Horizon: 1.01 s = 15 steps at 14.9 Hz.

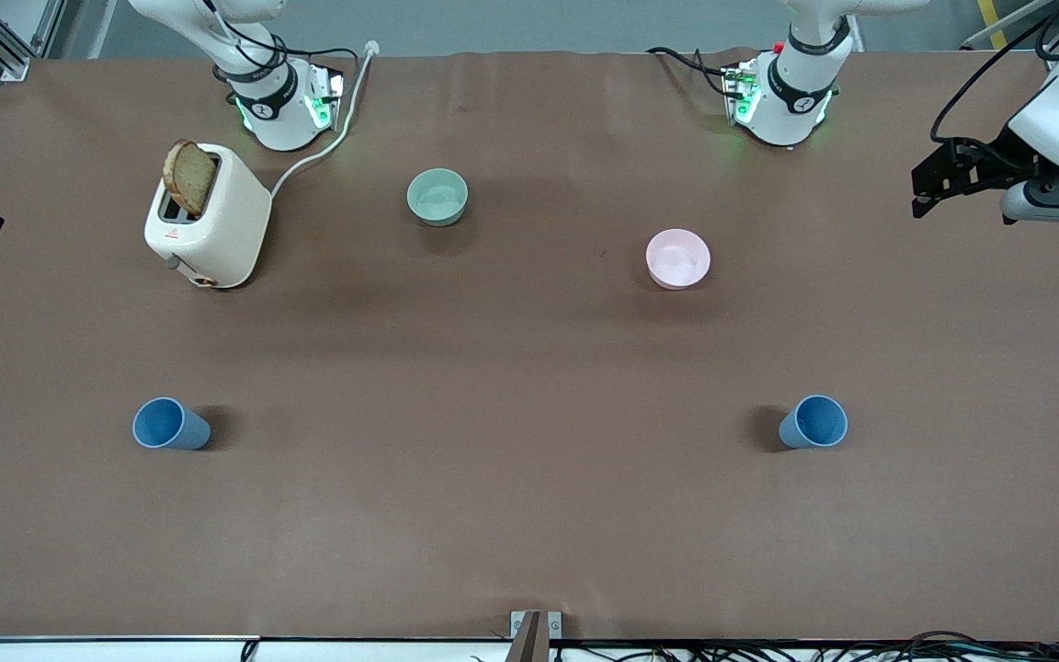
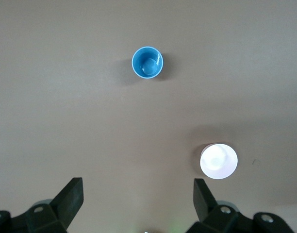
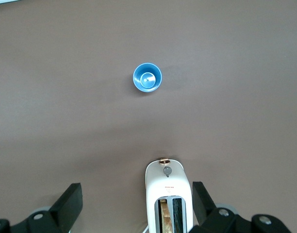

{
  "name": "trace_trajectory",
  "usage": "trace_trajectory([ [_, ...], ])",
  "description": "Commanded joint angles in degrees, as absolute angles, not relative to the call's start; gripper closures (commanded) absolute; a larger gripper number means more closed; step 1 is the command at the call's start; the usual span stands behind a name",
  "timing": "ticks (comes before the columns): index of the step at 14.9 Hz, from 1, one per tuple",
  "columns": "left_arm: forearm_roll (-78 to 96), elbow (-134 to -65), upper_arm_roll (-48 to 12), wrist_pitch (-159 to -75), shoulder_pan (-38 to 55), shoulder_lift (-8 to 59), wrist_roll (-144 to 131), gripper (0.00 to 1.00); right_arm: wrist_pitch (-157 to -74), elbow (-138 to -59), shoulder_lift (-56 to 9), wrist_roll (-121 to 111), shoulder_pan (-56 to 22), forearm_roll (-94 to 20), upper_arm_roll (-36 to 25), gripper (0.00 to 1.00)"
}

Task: Stack blue cups with both arms
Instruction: 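Reach the left gripper and the right gripper toward the two blue cups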

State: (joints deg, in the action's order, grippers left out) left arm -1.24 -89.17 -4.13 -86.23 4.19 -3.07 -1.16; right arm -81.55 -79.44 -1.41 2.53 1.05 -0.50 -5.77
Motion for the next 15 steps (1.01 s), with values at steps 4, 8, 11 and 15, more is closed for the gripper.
trace_trajectory([
  [4,-0.7,-85.3,-3.8,-85.1,3.8,0.6,-0.2,0.00,-81.5,-78.8,-1.8,2.3,1.8,-1.1,-5.5,0.00],
  [8,-1.3,-85.4,-3.3,-91.0,3.3,8.0,0.1,0.00,-83.4,-79.3,-3.8,2.2,1.8,-0.7,-5.5,0.00],
  [11,-4.0,-92.5,-3.4,-104.7,1.8,10.5,0.2,0.00,-93.2,-83.0,-8.9,-0.5,2.5,-0.7,-5.5,0.00],
  [15,-4.0,-101.3,-3.4,-121.6,1.6,15.5,0.2,0.00,-106.9,-88.2,-17.0,-8.4,5.2,-0.6,-5.5,0.00],
])
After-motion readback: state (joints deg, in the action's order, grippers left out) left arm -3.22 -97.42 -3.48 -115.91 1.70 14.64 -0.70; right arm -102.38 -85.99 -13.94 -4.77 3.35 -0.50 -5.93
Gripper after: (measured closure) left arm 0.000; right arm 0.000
